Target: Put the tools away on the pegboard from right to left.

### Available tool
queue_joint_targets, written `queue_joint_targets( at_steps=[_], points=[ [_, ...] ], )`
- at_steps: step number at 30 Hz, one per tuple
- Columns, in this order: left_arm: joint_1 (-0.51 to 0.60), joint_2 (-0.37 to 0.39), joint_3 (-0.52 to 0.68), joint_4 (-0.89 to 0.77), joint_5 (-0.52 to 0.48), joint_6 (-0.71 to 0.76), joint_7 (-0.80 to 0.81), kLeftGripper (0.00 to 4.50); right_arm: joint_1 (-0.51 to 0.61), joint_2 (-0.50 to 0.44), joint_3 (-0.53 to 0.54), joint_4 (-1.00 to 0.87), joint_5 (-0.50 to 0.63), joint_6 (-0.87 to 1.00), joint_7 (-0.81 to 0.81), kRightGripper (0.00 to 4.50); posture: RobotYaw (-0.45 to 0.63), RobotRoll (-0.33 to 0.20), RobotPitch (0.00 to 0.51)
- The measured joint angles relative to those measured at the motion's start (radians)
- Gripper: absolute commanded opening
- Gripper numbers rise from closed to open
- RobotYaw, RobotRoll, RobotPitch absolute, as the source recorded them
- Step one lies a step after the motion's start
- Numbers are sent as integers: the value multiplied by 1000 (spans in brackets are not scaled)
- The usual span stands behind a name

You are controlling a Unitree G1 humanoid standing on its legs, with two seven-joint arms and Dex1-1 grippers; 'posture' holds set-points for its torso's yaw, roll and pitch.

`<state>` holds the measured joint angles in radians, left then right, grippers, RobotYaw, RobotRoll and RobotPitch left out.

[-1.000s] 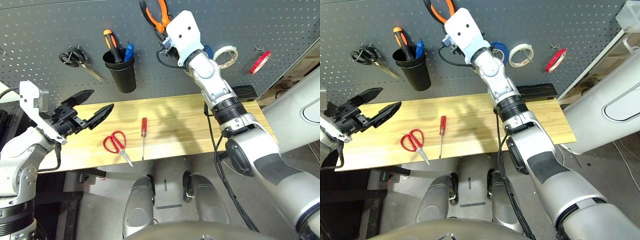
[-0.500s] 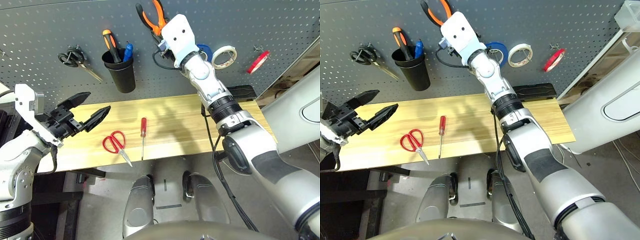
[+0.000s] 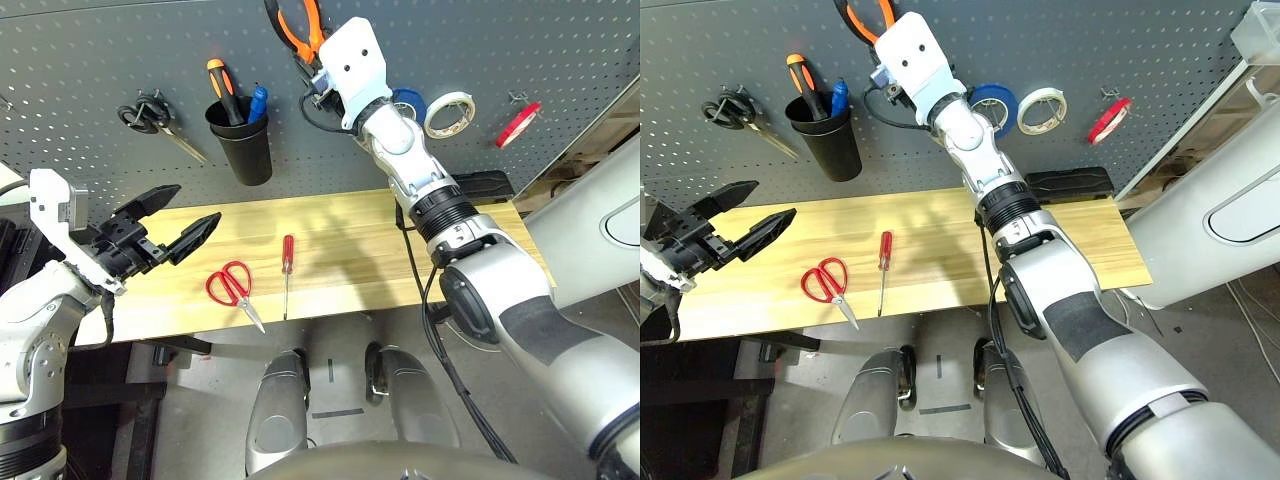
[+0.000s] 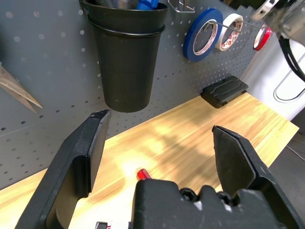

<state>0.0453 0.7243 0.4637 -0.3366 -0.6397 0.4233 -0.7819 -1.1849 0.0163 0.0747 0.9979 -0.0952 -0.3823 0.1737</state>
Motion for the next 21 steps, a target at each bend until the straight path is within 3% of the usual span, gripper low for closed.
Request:
queue_joint_targets(
  at_steps=[6,13,16,21],
  points=[
    [-1,0,0,0,0,0,0,4500,0,0,-11,85,1,-2,4,2171,136,0,121],
    [-1,-1,-5,0,0,0,1,4500,34,-3,-15,56,18,-6,29,4475,129,0,123],
    [-2,-1,-8,0,0,-1,-6,4500,99,-10,-17,-70,51,20,82,4475,119,0,125],
    [-11,-1,-16,6,0,-4,-20,4500,237,-100,-18,-472,134,216,221,4475,100,0,128]
  ],
)
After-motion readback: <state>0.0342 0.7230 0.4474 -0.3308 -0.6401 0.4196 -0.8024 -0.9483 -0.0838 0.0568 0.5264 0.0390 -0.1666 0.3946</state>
